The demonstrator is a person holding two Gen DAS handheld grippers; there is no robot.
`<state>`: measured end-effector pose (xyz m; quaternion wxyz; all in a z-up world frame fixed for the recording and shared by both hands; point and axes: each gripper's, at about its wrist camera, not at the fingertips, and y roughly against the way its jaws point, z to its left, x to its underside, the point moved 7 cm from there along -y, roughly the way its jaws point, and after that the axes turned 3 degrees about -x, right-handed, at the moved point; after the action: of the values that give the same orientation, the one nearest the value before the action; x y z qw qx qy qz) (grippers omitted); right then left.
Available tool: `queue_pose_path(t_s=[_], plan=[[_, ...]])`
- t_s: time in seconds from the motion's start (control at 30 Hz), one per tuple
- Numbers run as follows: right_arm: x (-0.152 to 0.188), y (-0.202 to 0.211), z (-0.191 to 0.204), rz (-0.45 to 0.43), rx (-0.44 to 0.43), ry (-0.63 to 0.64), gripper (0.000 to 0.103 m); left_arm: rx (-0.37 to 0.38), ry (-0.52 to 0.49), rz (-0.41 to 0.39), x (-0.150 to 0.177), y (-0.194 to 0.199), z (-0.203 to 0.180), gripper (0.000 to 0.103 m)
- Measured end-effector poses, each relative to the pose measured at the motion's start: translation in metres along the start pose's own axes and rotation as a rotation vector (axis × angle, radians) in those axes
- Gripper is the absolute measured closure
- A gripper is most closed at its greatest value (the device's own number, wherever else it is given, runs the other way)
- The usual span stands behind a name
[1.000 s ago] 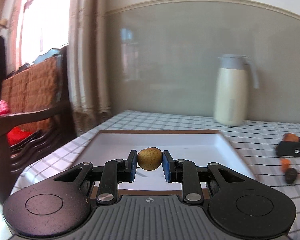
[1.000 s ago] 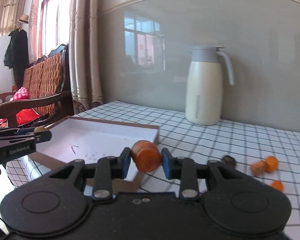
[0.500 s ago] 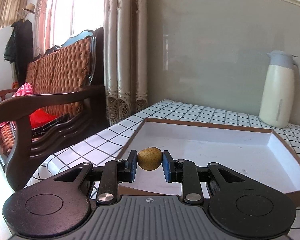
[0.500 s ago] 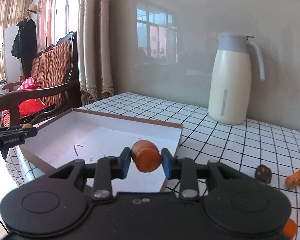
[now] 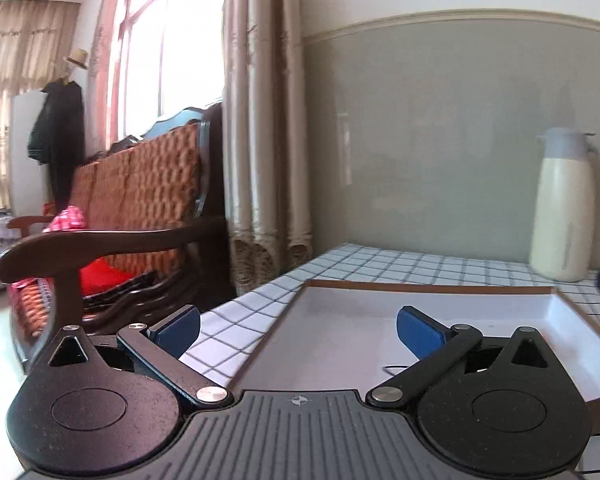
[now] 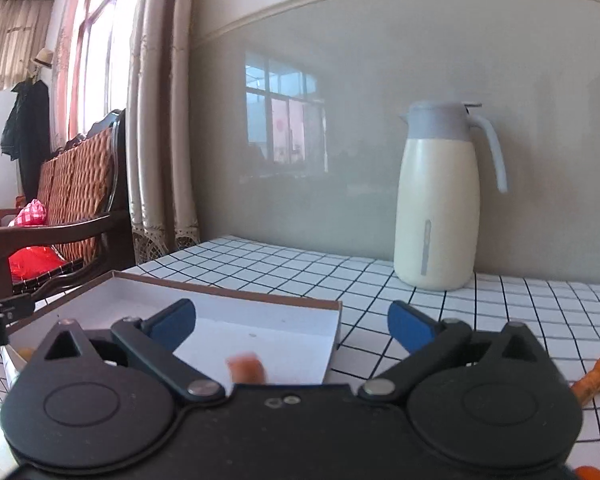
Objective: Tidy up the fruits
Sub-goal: 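Move both open grippers back from the box toward the remaining fruits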
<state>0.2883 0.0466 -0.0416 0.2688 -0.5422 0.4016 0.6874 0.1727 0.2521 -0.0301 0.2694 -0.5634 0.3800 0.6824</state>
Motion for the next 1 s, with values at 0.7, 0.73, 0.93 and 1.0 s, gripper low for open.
queue_pose_path(t_s=[0.7,0.73,0.93,1.0], plan=[[-0.004,0.017,0.01,-0.024,-0.005,0.069,0.006,0.046,-0.005,-0.009,-0.006,0.014,-0.015,0.0],[-0.006,0.022,0.011,-0.039,-0.003,0.077,0.006,0.04,-0.003,-0.025,-0.007,0.017,-0.015,0.0],[-0.009,0.042,0.008,-0.015,-0.007,0.094,0.006,0.067,0.014,-0.084,-0.016,0.041,-0.024,0.0],[-0.01,0.052,0.003,-0.017,-0.004,0.068,0.006,0.096,0.043,-0.081,-0.018,0.049,-0.028,0.0]])
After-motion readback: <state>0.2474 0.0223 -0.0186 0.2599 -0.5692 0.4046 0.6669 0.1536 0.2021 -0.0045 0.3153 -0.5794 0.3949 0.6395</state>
